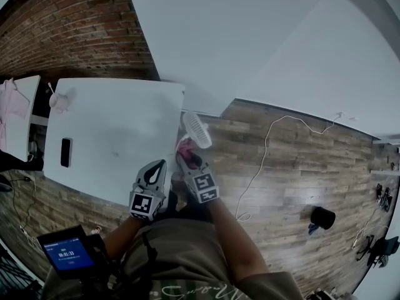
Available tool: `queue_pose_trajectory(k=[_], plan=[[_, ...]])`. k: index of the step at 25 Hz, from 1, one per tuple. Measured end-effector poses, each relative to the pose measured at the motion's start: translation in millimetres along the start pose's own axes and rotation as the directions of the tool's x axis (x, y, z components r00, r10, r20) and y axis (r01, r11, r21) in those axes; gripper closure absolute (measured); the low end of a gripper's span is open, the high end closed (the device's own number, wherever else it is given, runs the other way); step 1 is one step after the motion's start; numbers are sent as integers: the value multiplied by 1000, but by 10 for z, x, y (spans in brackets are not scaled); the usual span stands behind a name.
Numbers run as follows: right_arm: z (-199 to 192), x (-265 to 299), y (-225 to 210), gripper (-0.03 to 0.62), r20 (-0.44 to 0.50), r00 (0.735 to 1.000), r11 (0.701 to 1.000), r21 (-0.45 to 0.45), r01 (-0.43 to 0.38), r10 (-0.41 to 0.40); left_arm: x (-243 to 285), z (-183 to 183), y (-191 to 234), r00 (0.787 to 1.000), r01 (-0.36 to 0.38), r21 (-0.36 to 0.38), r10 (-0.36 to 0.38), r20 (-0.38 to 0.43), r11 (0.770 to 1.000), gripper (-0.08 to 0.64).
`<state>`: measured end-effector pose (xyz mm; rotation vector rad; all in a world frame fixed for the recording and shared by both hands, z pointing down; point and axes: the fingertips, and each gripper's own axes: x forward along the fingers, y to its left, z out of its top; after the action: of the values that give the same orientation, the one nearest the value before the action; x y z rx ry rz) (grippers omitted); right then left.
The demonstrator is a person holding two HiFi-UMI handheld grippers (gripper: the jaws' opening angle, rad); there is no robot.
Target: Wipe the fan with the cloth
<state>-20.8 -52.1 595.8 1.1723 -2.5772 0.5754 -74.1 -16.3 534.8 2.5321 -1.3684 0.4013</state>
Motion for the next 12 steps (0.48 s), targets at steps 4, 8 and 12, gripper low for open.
queue_pose_trajectory(k=[4,8,12], plan=[[-25,1,33,485,-7,1000,999,28,-30,31,0,-14,6,1000,-2,4,2,5,1000,538],[-84,-20,92,485,-23,998,998,13,-60,60,-8,-52,-12,1000,6,6,-6,7,1000,538],[-135,-33,121,485,-34,997,997,-2,-73,73,-10,32,-32,1000,0,-14,0,-11,1000,538]])
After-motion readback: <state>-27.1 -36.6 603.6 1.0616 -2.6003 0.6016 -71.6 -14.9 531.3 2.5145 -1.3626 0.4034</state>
